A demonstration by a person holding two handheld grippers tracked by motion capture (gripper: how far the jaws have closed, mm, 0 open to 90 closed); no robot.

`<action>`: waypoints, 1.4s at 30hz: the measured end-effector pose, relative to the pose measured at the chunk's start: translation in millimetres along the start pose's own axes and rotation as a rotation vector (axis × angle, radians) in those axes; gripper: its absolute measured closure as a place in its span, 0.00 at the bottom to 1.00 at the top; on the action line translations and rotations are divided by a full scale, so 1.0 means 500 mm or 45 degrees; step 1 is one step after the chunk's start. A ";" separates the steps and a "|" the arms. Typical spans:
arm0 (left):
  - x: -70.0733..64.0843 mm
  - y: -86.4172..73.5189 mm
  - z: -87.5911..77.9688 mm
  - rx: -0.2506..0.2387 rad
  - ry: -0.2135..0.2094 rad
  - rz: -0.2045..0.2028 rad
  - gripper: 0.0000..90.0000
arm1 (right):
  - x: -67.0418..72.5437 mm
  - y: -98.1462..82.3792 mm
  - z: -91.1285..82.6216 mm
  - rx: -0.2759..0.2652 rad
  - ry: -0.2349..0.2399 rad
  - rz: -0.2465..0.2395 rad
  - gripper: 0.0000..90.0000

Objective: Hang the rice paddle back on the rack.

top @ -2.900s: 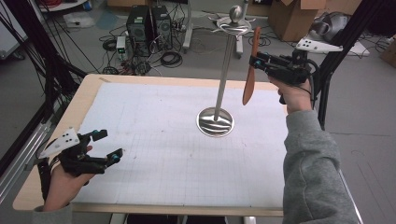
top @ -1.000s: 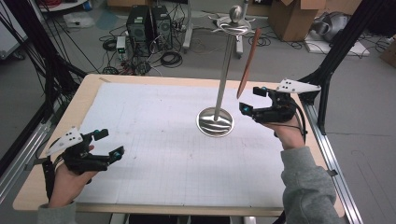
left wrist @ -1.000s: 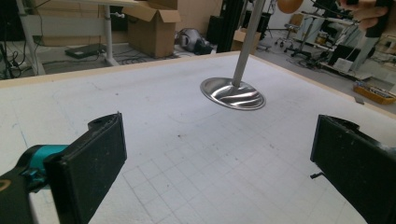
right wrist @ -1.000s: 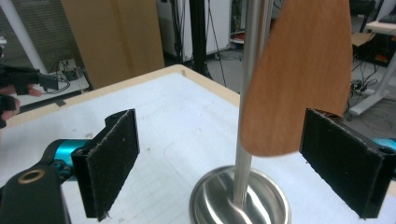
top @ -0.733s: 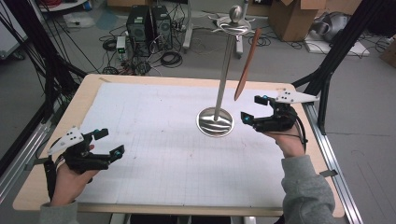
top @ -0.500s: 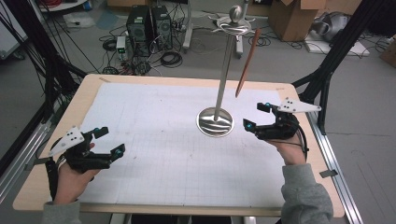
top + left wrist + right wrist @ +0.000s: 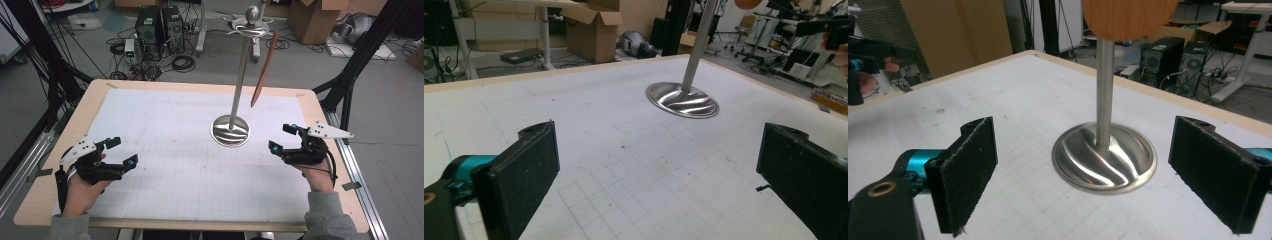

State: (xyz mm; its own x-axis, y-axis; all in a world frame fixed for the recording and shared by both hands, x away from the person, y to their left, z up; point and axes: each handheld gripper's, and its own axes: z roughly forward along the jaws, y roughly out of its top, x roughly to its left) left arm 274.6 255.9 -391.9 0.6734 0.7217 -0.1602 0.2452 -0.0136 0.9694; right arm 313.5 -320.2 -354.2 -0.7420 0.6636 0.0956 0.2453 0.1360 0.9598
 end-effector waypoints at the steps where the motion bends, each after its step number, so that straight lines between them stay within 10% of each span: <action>1: 0.002 -0.002 0.000 -0.003 0.002 -0.007 0.04 | 0.000 -0.006 -0.003 0.003 -0.005 0.009 0.12; 42: 0.039 -0.050 0.009 0.061 0.082 -0.075 0.04 | -0.051 -0.157 -0.079 -0.002 -0.092 0.139 0.12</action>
State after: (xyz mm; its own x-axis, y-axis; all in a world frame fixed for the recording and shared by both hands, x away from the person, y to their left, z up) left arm 284.9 267.1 -420.2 0.6110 0.7651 -0.2032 0.3174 -0.0016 0.9483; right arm 288.4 -376.8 -421.5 -0.6639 0.7258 0.1800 0.3209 0.0590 0.9453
